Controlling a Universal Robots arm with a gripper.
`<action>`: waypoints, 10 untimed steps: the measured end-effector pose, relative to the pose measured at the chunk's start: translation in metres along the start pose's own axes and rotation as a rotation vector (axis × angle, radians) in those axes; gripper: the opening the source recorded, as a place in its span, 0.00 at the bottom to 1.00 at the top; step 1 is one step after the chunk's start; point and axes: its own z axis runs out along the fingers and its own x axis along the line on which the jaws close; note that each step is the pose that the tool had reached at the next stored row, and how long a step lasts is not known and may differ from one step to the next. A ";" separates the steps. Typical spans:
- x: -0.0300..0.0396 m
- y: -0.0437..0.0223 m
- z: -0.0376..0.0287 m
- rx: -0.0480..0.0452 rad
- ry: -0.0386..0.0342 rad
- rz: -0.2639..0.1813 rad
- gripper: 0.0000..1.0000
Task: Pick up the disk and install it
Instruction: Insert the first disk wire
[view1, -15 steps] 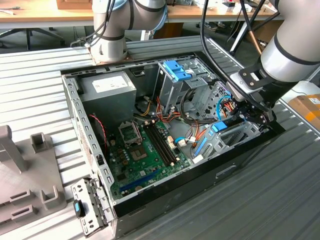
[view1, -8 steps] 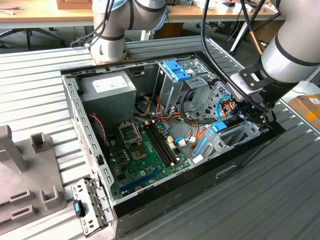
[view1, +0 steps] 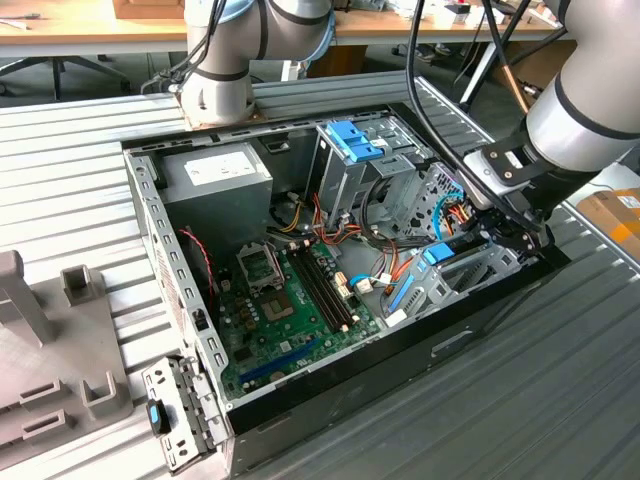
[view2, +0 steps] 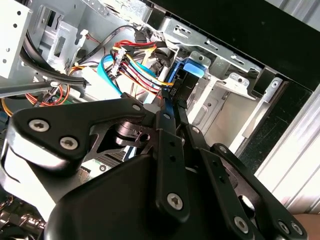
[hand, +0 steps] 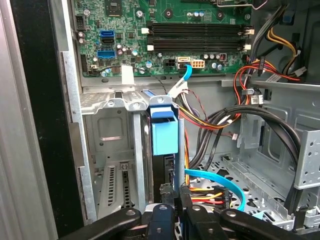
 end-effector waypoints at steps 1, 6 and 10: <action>0.0001 0.0002 0.0003 0.0004 0.0000 0.000 0.16; 0.0003 0.0010 0.0012 0.0007 -0.0005 0.000 0.16; 0.0004 0.0011 0.0014 0.0005 -0.0006 -0.001 0.16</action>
